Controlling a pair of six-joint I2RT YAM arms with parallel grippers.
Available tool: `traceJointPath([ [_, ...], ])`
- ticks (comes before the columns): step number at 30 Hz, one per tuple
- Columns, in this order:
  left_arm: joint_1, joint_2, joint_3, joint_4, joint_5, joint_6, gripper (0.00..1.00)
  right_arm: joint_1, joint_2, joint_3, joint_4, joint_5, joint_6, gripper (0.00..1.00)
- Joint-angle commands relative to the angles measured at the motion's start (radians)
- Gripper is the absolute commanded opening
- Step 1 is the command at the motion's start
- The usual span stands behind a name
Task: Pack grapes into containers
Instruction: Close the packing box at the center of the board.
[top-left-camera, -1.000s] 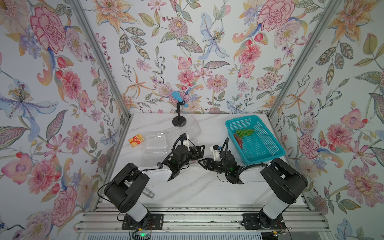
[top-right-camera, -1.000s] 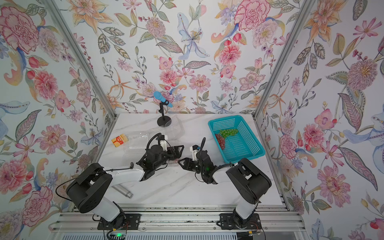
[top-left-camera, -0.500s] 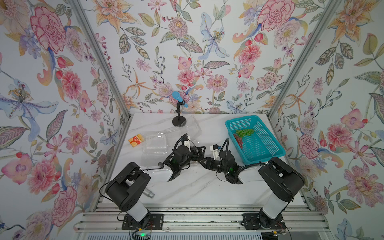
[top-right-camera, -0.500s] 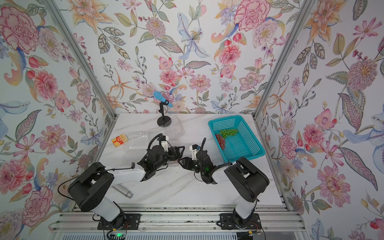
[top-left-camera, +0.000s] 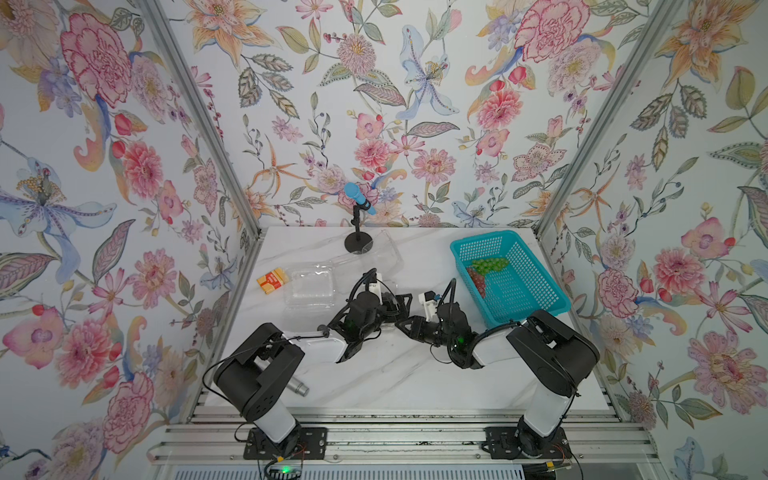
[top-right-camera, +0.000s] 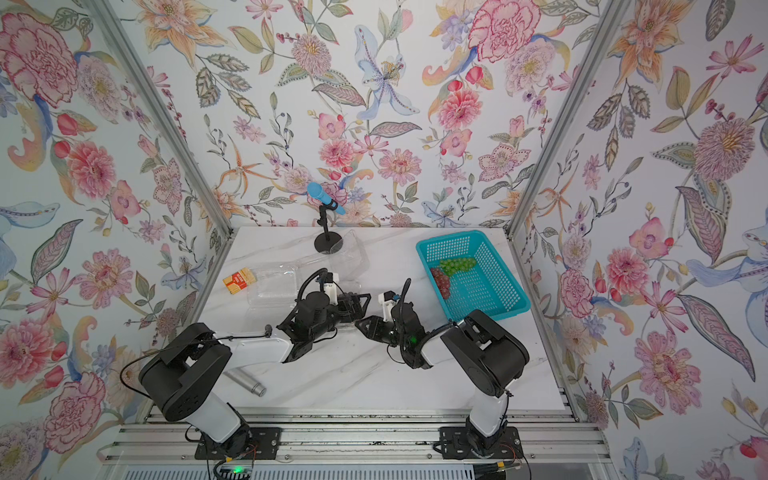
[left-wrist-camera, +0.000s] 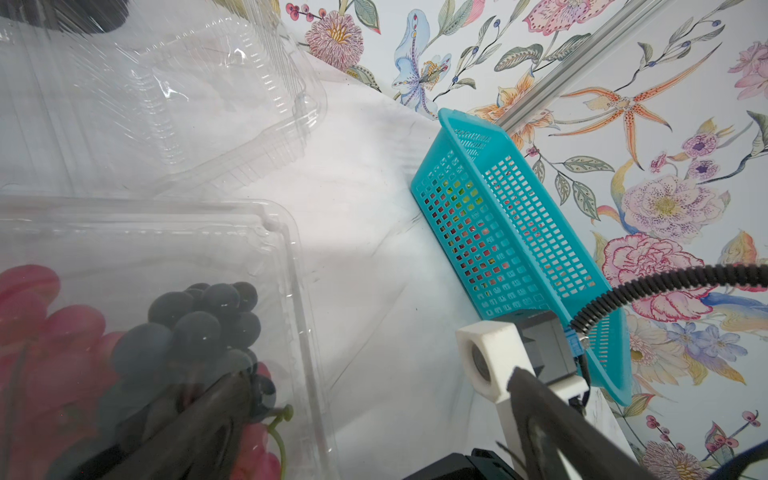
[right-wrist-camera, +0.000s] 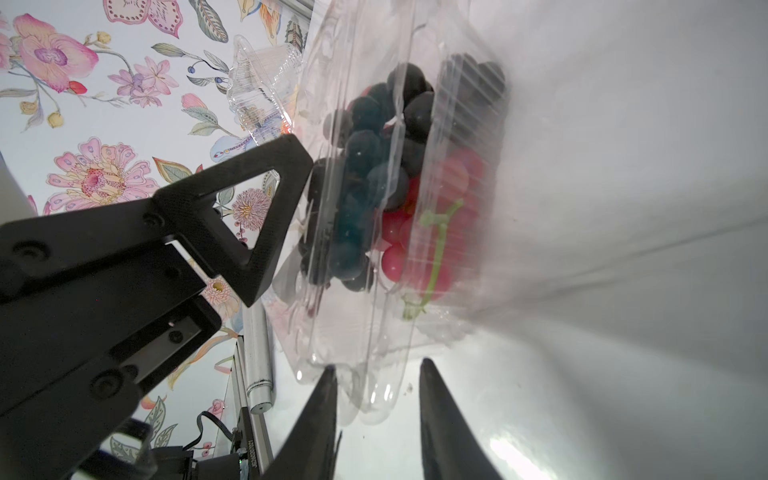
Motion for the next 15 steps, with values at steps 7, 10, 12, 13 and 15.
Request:
traceJointPath([
  [7,-0.013,0.016,0.0,0.024,-0.018,-0.023,1.0,0.011,0.026,0.018,0.059,-0.001,0.023,0.25],
  [10,-0.014,0.015,-0.002,0.024,-0.02,-0.022,1.0,0.012,0.037,0.018,0.07,0.002,0.027,0.23],
  [12,-0.013,0.013,-0.005,0.024,-0.02,-0.021,1.0,0.015,0.046,0.018,0.077,0.002,0.032,0.21],
  [13,-0.013,0.013,-0.006,0.024,-0.021,-0.021,1.0,0.014,0.049,0.018,0.081,0.002,0.033,0.2],
  [15,-0.013,0.012,-0.008,0.022,-0.022,-0.02,1.0,0.016,0.053,0.019,0.087,0.002,0.035,0.19],
])
